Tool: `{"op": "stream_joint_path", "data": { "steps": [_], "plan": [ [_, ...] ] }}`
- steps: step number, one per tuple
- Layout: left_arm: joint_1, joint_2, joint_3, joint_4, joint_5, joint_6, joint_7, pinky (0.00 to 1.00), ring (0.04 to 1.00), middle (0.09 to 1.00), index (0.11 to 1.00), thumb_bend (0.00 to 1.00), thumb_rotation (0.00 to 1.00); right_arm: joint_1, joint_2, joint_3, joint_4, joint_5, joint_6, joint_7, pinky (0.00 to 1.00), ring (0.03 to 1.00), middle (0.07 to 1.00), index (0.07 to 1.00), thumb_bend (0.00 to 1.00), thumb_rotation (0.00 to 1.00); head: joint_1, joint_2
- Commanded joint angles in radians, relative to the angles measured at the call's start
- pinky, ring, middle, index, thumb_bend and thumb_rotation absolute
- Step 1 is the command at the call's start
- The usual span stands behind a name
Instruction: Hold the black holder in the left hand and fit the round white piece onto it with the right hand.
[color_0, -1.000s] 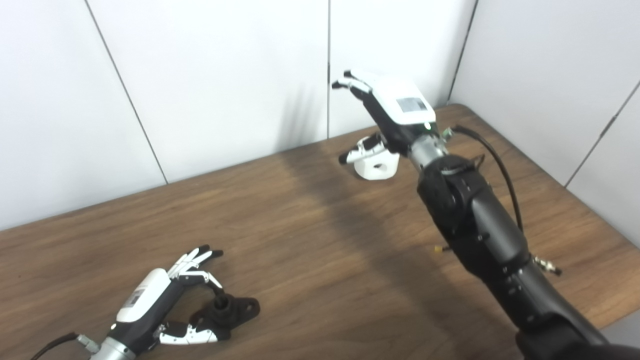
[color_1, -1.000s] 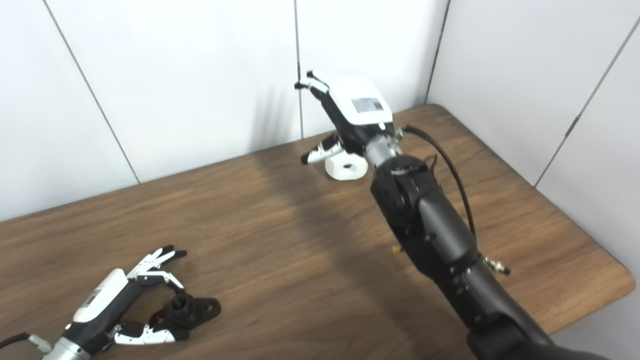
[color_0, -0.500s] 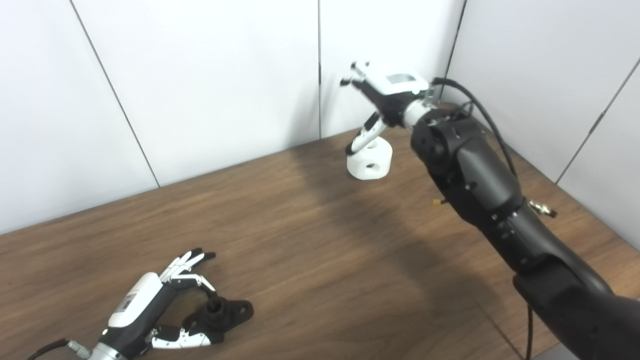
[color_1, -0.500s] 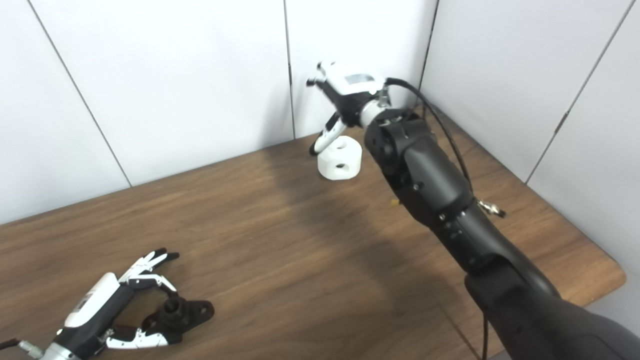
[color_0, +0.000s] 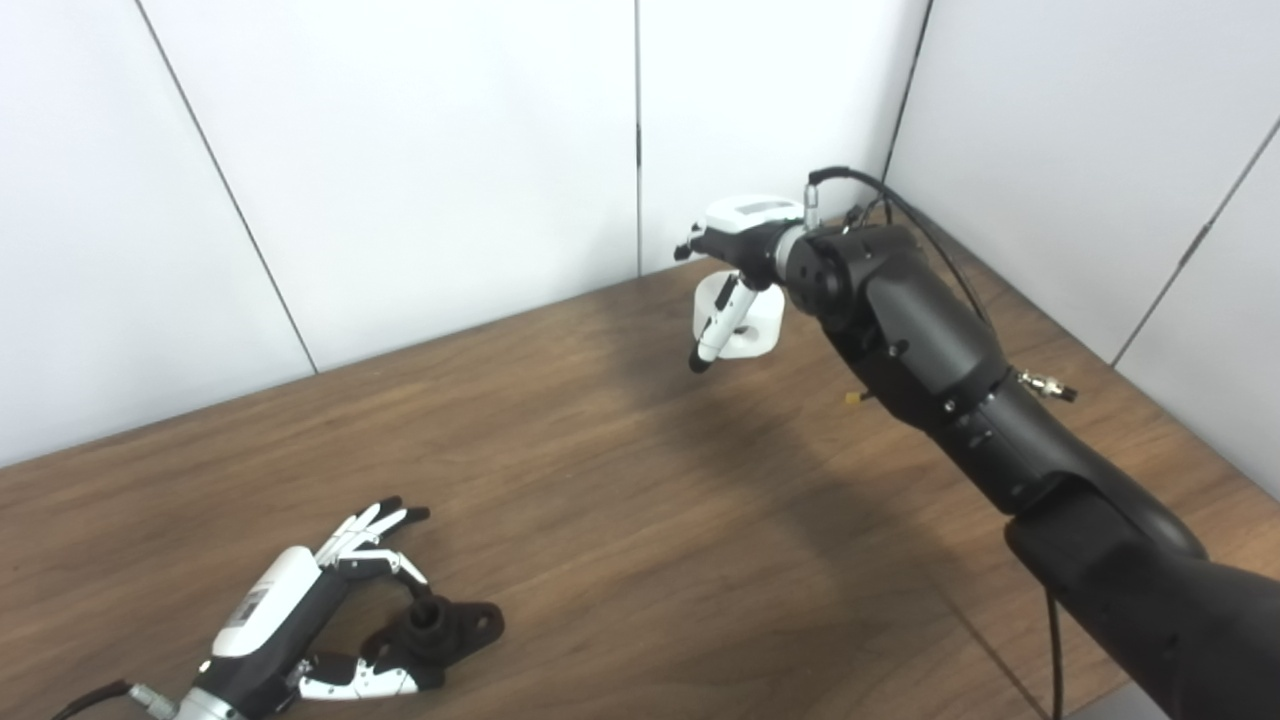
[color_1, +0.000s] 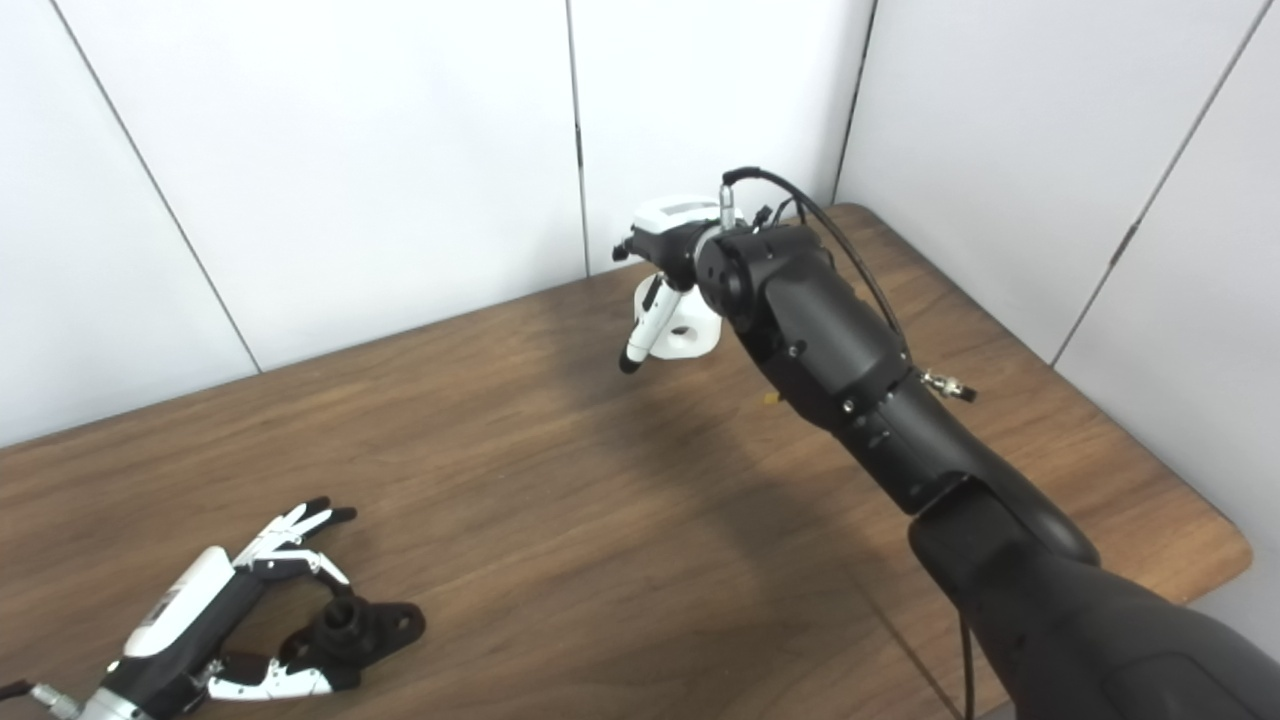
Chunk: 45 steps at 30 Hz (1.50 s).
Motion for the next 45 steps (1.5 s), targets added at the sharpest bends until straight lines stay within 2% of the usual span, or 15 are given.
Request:
{"op": "stream_joint_path", "data": {
  "steps": [1,14,21,29,33,45],
  "plan": [
    [0.054,0.054,-0.01,0.053,0.015,0.012,-0.031,1.0,1.0,0.926,0.481,0.52,0.06,-0.066,-0.02,-0.005,-0.009,-0.02,0.005,-0.011,0.99,1.0,1.0,0.909,1.0,0.39,0.001,0.0],
    [0.053,0.055,-0.02,0.063,0.012,0.012,-0.015,1.0,1.0,0.925,0.481,0.52,0.06,-0.052,-0.037,0.014,0.025,-0.021,-0.013,-0.103,1.0,1.0,1.0,0.923,1.0,0.39,0.017,-0.006],
    [0.048,0.056,-0.024,0.072,0.01,0.012,-0.009,1.0,1.0,0.926,0.481,0.52,0.06,-0.04,-0.055,0.018,0.024,-0.033,-0.007,-0.13,0.95,1.0,1.0,0.947,1.0,0.38,0.025,-0.011],
    [0.05,0.059,-0.04,0.077,0.014,0.012,0.011,1.0,1.0,0.926,0.481,0.52,0.06,-0.044,-0.074,0.025,0.094,-0.039,-0.031,-0.227,0.94,1.0,1.0,0.936,0.96,0.34,0.029,-0.013],
    [0.051,0.059,-0.049,0.08,0.009,0.012,0.019,1.0,1.0,0.923,0.481,0.52,0.06,-0.042,-0.071,0.017,0.137,-0.018,-0.062,-0.3,0.9,0.988,0.993,0.921,0.96,0.35,0.033,-0.014],
    [0.053,0.062,-0.083,0.077,0.016,0.012,0.034,1.0,1.0,0.918,0.48,0.52,0.06,-0.039,-0.035,0.026,0.2,0.005,-0.033,-0.366,0.93,0.987,0.992,0.912,0.96,0.36,0.051,-0.015]
  ]
}}
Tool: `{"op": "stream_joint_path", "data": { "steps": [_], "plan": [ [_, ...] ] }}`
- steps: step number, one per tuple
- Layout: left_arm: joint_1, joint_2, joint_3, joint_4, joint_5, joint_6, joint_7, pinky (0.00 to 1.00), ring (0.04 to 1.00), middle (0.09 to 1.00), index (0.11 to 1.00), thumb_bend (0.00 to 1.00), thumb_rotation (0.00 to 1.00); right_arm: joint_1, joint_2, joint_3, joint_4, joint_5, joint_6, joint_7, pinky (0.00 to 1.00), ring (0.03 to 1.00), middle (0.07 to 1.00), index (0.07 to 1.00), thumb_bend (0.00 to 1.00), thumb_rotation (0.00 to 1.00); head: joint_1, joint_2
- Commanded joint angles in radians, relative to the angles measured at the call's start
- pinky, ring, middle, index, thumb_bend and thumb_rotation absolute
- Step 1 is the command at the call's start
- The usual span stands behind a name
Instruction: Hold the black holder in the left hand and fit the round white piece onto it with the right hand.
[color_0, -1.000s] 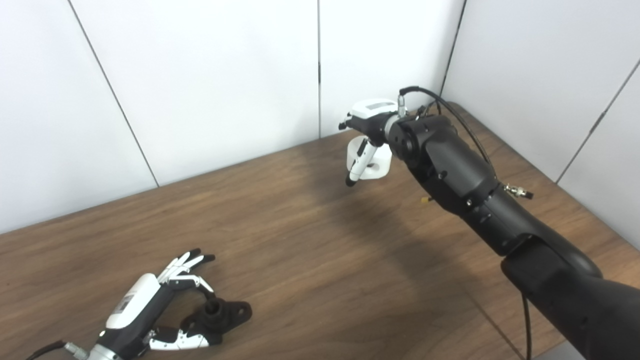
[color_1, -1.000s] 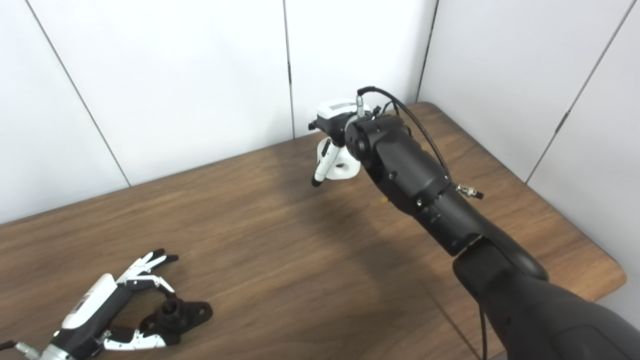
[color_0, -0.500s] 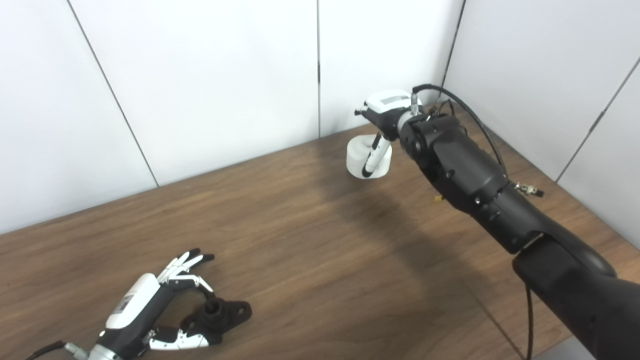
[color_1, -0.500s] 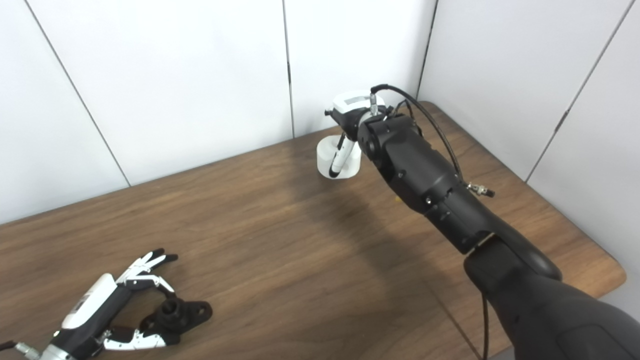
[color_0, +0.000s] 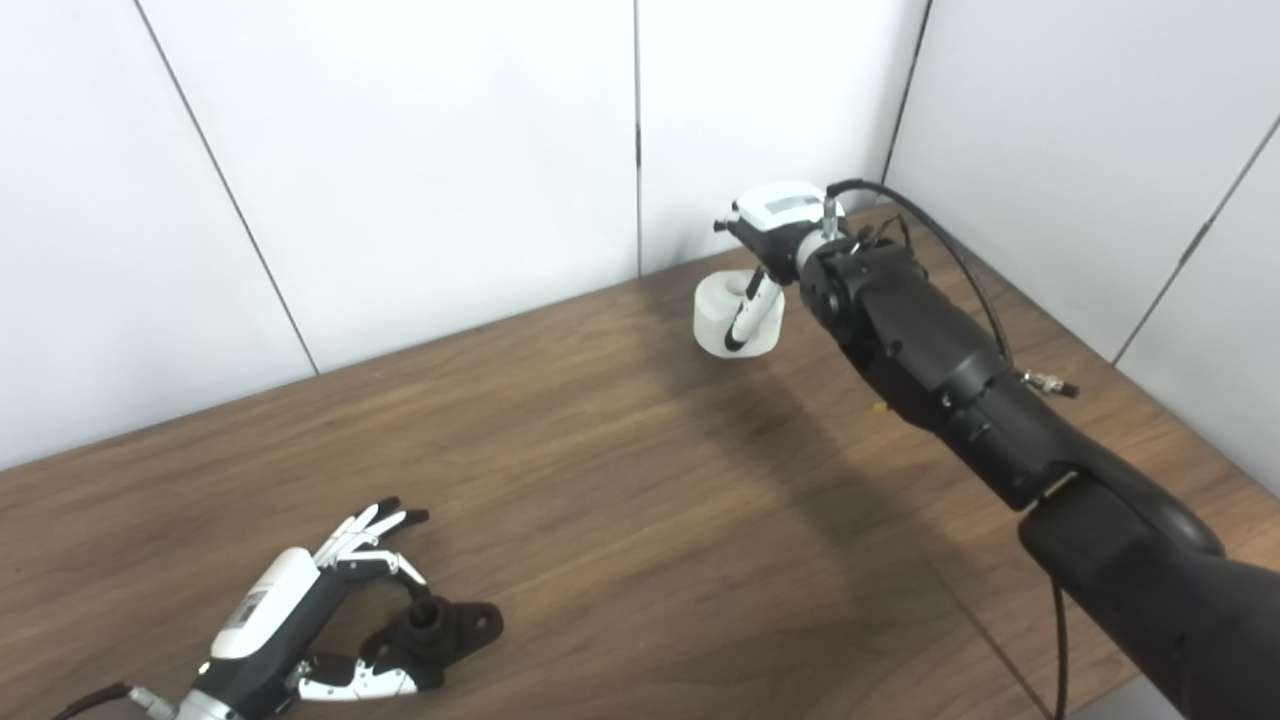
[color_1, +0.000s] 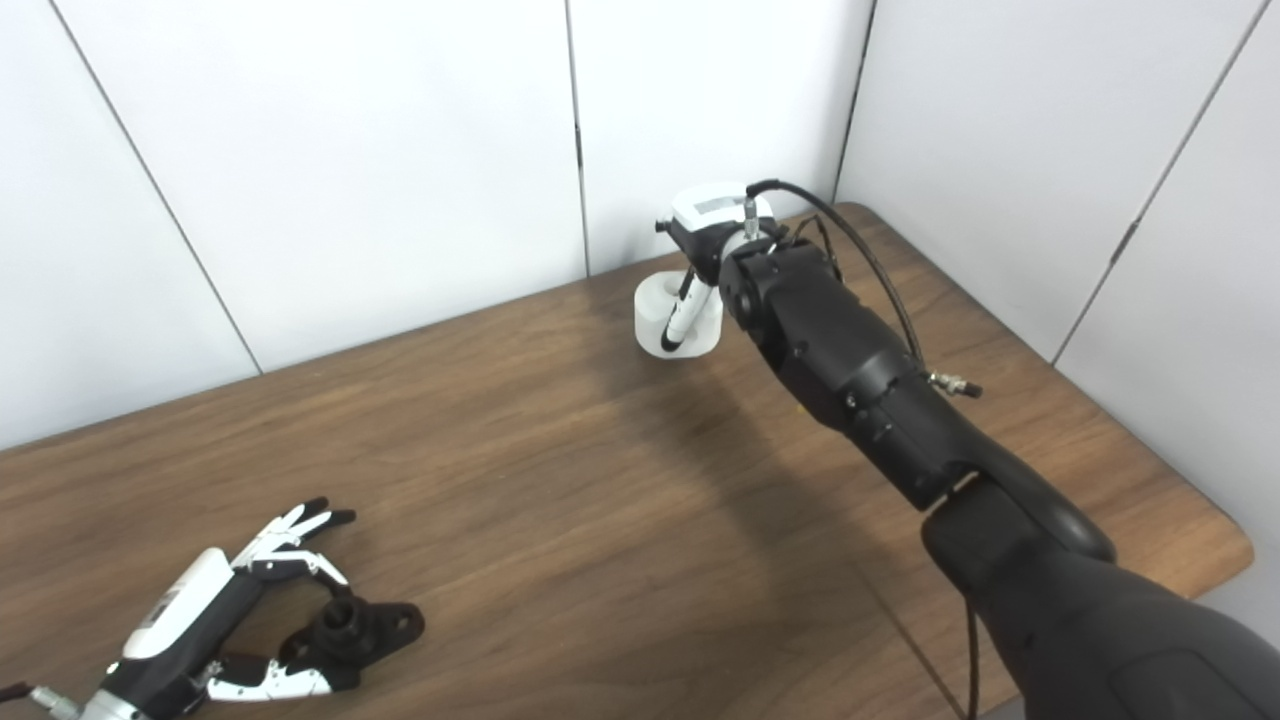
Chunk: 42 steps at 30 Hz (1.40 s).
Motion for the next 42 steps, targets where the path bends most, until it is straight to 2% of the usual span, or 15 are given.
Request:
{"op": "stream_joint_path", "data": {
  "steps": [1,13,21,27,29,30,31,32,33,35,42],
  "plan": [
    [0.066,0.045,-0.032,0.068,0.026,0.012,-0.01,1.0,1.0,0.918,0.48,0.52,0.06,-0.049,-0.008,-0.013,0.0,0.005,0.006,-0.046,0.93,0.988,0.991,0.911,0.96,0.35,-0.001,0.001],
    [0.071,0.05,-0.047,0.063,0.019,0.012,0.0,1.0,1.0,0.928,0.48,0.52,0.06,-0.074,0.013,0.026,0.109,0.027,-0.014,-0.094,0.91,0.985,0.982,0.882,0.98,0.35,0.003,0.001],
    [0.075,0.059,-0.044,0.049,0.019,0.012,0.005,1.0,1.0,0.924,0.481,0.52,0.06,-0.084,0.007,0.055,0.119,0.035,-0.007,-0.078,0.93,0.993,0.99,0.881,0.96,0.36,0.009,0.004],
    [0.076,0.065,-0.047,0.053,0.012,0.012,0.008,1.0,1.0,0.923,0.481,0.52,0.06,-0.085,0.0,0.062,0.135,0.039,-0.02,-0.103,0.92,0.98,0.979,0.843,0.95,0.34,0.016,0.006],
    [0.077,0.068,-0.046,0.05,0.011,0.012,0.007,1.0,1.0,0.926,0.481,0.52,0.06,-0.078,0.0,0.055,0.135,0.042,-0.031,-0.145,0.88,0.94,0.931,0.71,0.9,0.27,0.017,0.006],
    [0.077,0.068,-0.045,0.05,0.01,0.012,0.006,1.0,1.0,0.926,0.481,0.52,0.06,-0.073,0.0,0.049,0.133,0.044,-0.036,-0.175,0.87,0.935,0.926,0.698,0.89,0.26,0.017,0.006],
    [0.076,0.069,-0.045,0.049,0.009,0.012,0.007,1.0,1.0,0.926,0.481,0.52,0.06,-0.067,0.001,0.042,0.129,0.047,-0.041,-0.206,0.87,0.918,0.901,0.596,0.71,0.2,0.016,0.007],
    [0.075,0.071,-0.046,0.048,0.007,0.012,0.007,1.0,1.0,0.926,0.481,0.52,0.06,-0.062,0.001,0.039,0.125,0.046,-0.045,-0.232,0.88,0.903,0.868,0.53,0.6,0.17,0.016,0.007],
    [0.075,0.071,-0.046,0.048,0.006,0.012,0.007,1.0,1.0,0.926,0.481,0.52,0.06,-0.06,0.001,0.038,0.124,0.046,-0.047,-0.249,0.88,0.895,0.848,0.507,0.56,0.15,0.016,0.007],
    [0.072,0.073,-0.046,0.046,0.007,0.012,0.007,1.0,1.0,0.926,0.481,0.52,0.06,-0.058,-0.005,0.044,0.117,0.038,-0.054,-0.271,0.9,0.883,0.82,0.487,0.53,0.14,0.016,0.008],
    [0.069,0.074,-0.038,0.045,0.014,0.012,0.004,1.0,1.0,0.924,0.481,0.52,0.06,-0.061,-0.013,0.053,0.112,0.04,-0.065,-0.297,0.91,0.875,0.794,0.482,0.53,0.14,0.018,0.01]
  ]
}}
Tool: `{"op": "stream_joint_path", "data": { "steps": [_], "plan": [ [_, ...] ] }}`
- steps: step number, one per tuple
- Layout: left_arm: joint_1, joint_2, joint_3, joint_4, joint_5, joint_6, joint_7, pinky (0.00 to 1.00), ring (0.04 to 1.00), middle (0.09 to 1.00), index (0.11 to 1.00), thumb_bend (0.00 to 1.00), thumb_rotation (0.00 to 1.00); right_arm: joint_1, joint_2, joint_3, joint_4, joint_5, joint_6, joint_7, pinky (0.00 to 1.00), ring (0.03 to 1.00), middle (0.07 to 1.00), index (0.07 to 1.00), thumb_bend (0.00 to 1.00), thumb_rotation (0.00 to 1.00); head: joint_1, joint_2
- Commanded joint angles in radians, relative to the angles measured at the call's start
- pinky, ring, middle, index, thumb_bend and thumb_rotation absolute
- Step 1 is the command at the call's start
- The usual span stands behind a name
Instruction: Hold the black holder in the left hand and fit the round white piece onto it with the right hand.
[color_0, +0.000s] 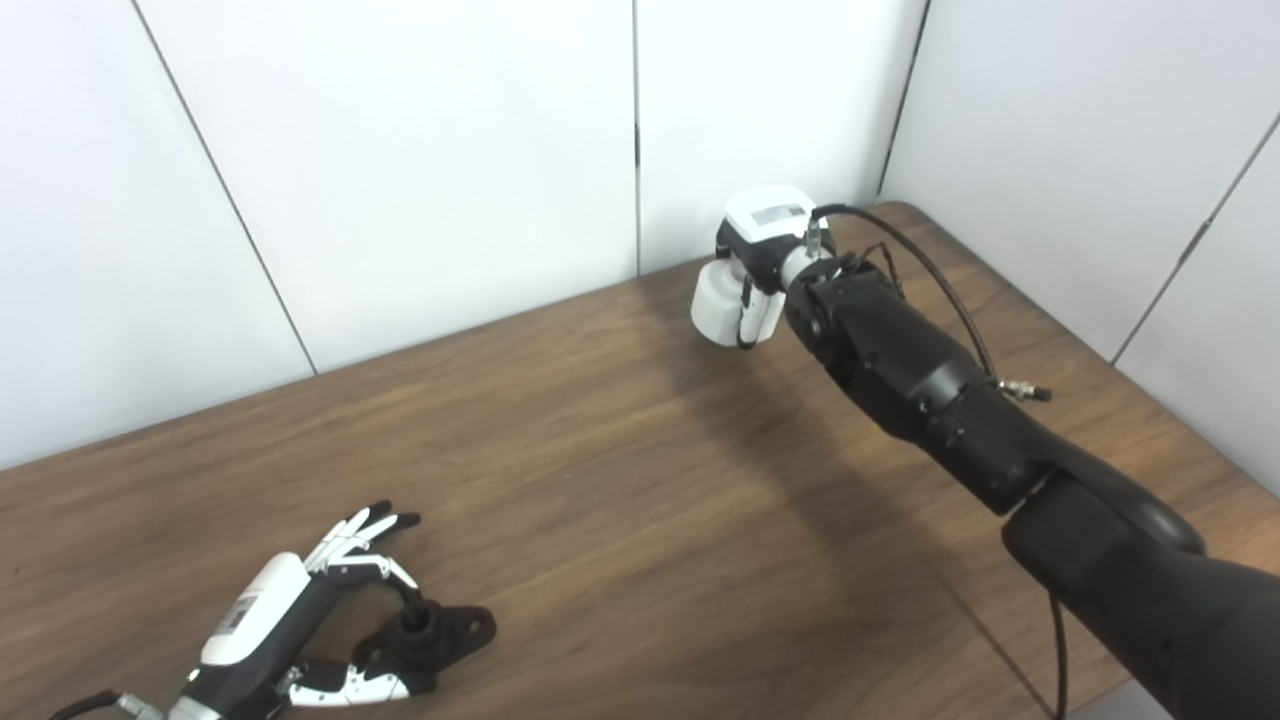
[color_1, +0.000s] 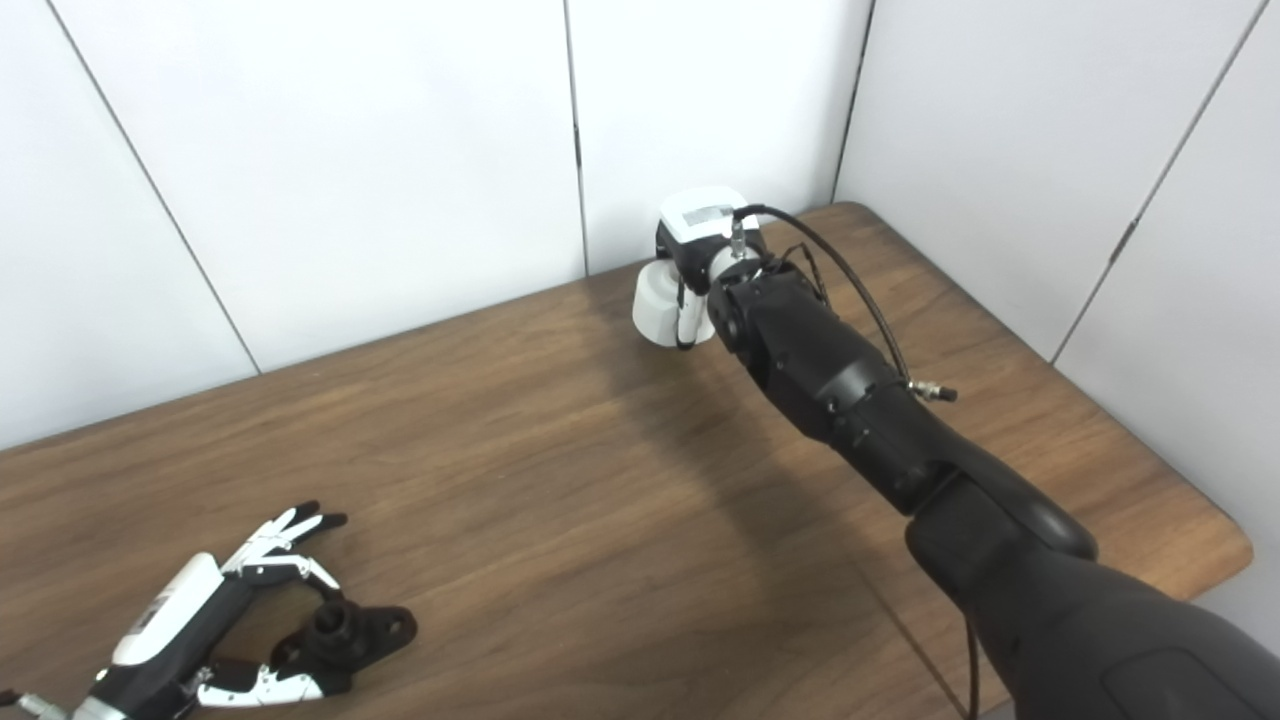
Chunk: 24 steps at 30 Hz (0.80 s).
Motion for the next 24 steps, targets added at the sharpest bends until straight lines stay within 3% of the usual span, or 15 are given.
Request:
{"op": "stream_joint_path", "data": {
  "steps": [1,2,3,4,6,10,16,24],
  "plan": [
    [0.067,0.05,-0.018,0.054,0.025,0.012,-0.019,1.0,1.0,0.925,0.481,0.52,0.06,-0.043,-0.033,-0.014,-0.033,-0.007,-0.016,-0.039,0.91,0.864,0.789,0.482,0.53,0.14,0.0,0.001],
    [0.067,0.05,-0.018,0.054,0.024,0.012,-0.019,1.0,1.0,0.925,0.481,0.52,0.06,-0.041,-0.031,-0.023,-0.032,0.008,-0.027,-0.051,0.87,0.837,0.778,0.482,0.53,0.14,0.0,0.002],
    [0.066,0.05,-0.018,0.054,0.022,0.012,-0.02,1.0,1.0,0.924,0.481,0.52,0.06,-0.038,-0.027,-0.036,-0.03,0.028,-0.038,-0.067,0.69,0.706,0.673,0.482,0.53,0.14,0.001,0.002],
    [0.066,0.05,-0.018,0.056,0.02,0.012,-0.02,1.0,1.0,0.923,0.481,0.52,0.06,-0.034,-0.021,-0.053,-0.027,0.05,-0.049,-0.089,0.54,0.58,0.561,0.481,0.53,0.07,0.001,0.002],
    [0.064,0.05,-0.016,0.059,0.016,0.012,-0.024,1.0,1.0,0.925,0.481,0.52,0.06,-0.024,-0.01,-0.082,-0.023,0.09,-0.079,-0.137,0.33,0.4,0.443,0.497,0.53,0.01,0.001,0.002],
    [0.061,0.053,-0.022,0.061,0.023,0.012,-0.01,1.0,1.0,0.921,0.481,0.52,0.06,-0.014,-0.006,-0.1,-0.025,0.127,-0.118,-0.181,0.31,0.386,0.479,0.508,0.52,0.0,0.001,0.003],
    [0.069,0.052,-0.016,0.045,0.018,0.012,-0.022,1.0,1.0,0.92,0.481,0.52,0.06,-0.009,-0.013,-0.098,-0.062,0.143,-0.117,-0.153,0.37,0.414,0.51,0.476,0.52,0.0,0.021,0.017],
    [0.084,0.033,0.008,0.011,0.043,0.012,-0.043,1.0,1.0,0.924,0.481,0.52,0.06,0.01,-0.042,-0.077,-0.257,0.186,-0.125,0.043,0.38,0.415,0.477,0.487,0.52,0.0,0.11,0.057]
  ]
}}
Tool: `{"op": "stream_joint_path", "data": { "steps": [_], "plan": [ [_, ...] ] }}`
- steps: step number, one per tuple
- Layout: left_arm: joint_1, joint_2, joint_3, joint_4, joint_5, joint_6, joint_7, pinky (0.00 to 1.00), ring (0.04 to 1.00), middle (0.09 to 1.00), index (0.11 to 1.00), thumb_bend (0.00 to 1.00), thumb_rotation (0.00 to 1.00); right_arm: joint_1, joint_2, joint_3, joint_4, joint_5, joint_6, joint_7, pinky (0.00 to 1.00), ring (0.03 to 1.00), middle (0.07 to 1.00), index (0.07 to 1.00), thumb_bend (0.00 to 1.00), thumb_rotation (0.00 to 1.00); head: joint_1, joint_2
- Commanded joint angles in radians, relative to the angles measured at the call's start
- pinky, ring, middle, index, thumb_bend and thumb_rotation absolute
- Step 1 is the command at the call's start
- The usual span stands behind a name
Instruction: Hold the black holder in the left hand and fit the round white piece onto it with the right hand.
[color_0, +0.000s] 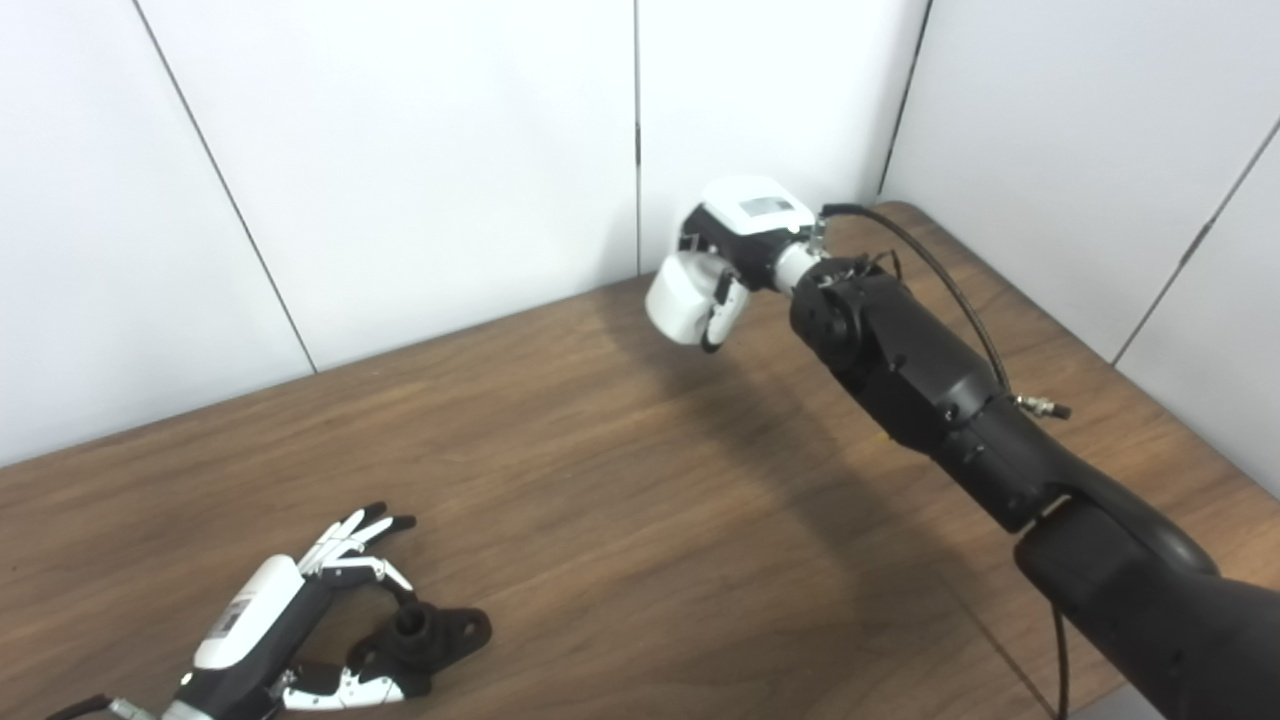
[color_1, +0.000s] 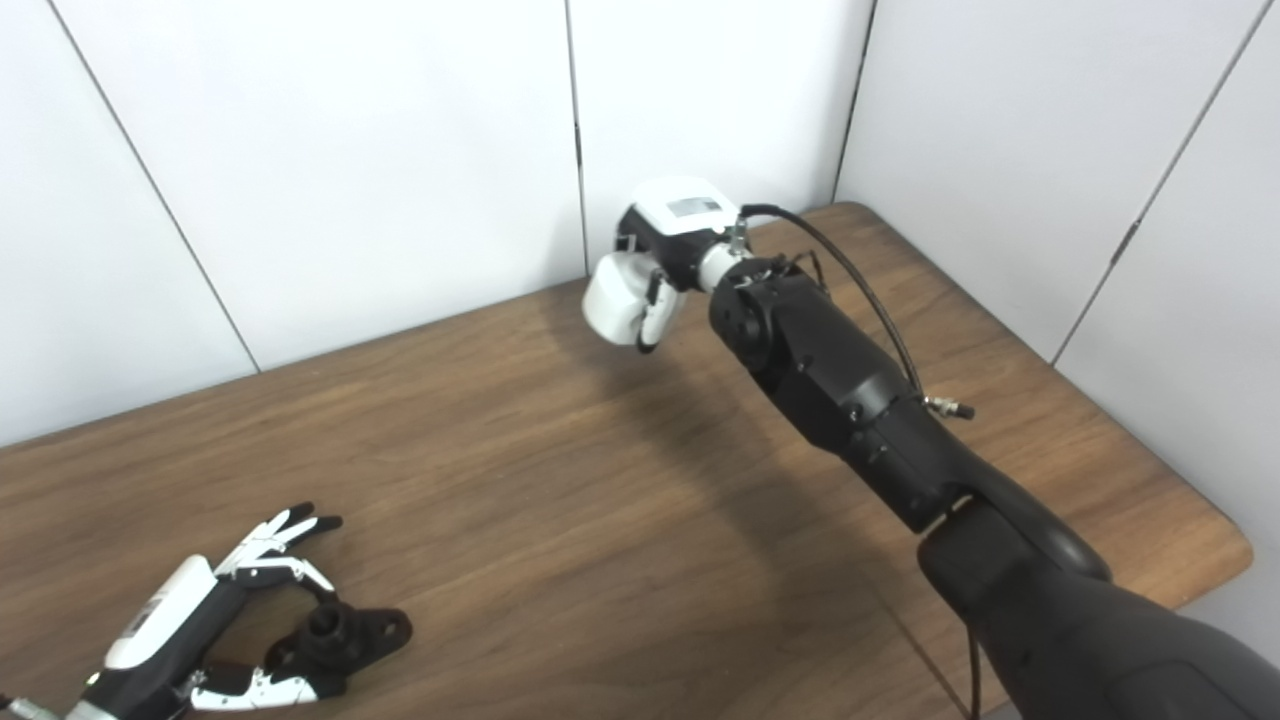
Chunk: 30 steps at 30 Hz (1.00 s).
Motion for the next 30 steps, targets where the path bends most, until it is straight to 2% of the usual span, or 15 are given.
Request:
{"op": "stream_joint_path", "data": {
  "steps": [1,7,12,15,19,21,24,30],
  "plan": [
    [0.063,0.024,-0.017,0.029,0.043,0.012,-0.031,1.0,1.0,0.924,0.481,0.52,0.06,-0.041,-0.042,-0.013,-0.075,0.014,-0.014,0.043,0.38,0.414,0.475,0.489,0.52,0.0,0.014,0.005],
    [0.064,-0.007,-0.016,0.031,0.083,0.012,-0.029,1.0,1.0,0.921,0.481,0.52,0.06,-0.056,-0.041,0.021,-0.271,0.021,0.012,0.237,0.34,0.393,0.466,0.515,0.52,0.0,0.088,0.027],
    [0.063,-0.029,-0.011,0.034,0.094,0.012,-0.029,1.0,1.0,0.923,0.481,0.52,0.06,-0.09,-0.033,0.081,-0.388,-0.012,-0.002,0.39,0.32,0.376,0.476,0.531,0.52,0.0,0.134,0.045],
    [0.062,-0.047,0.001,0.036,0.114,0.012,-0.033,0.99,1.0,0.921,0.481,0.52,0.06,-0.107,-0.015,0.112,-0.447,-0.032,-0.019,0.454,0.25,0.354,0.447,0.535,0.51,0.0,0.163,0.056],
    [0.066,-0.078,0.032,0.035,0.142,0.013,-0.053,1.0,1.0,0.926,0.481,0.52,0.06,-0.11,0.005,0.121,-0.496,-0.049,-0.037,0.485,0.2,0.399,0.496,0.484,0.52,0.0,0.224,0.072],
    [0.07,-0.098,0.051,0.035,0.159,0.014,-0.063,1.0,1.0,0.924,0.481,0.52,0.07,-0.101,0.021,0.121,-0.522,-0.062,-0.052,0.483,0.22,0.356,0.466,0.526,0.51,0.0,0.261,0.084],
    [0.074,-0.129,0.077,0.025,0.189,0.037,-0.088,1.0,1.0,0.929,0.48,0.52,0.07,-0.088,0.042,0.122,-0.56,-0.084,-0.07,0.483,0.27,0.354,0.476,0.547,0.51,0.0,0.318,0.104],
    [0.076,-0.186,0.11,0.011,0.245,0.069,-0.113,0.98,1.0,0.928,0.481,0.52,0.07,-0.053,0.062,0.142,-0.617,-0.157,-0.169,0.469,0.26,0.359,0.455,0.533,0.51,0.0,0.407,0.135]
  ]
}}
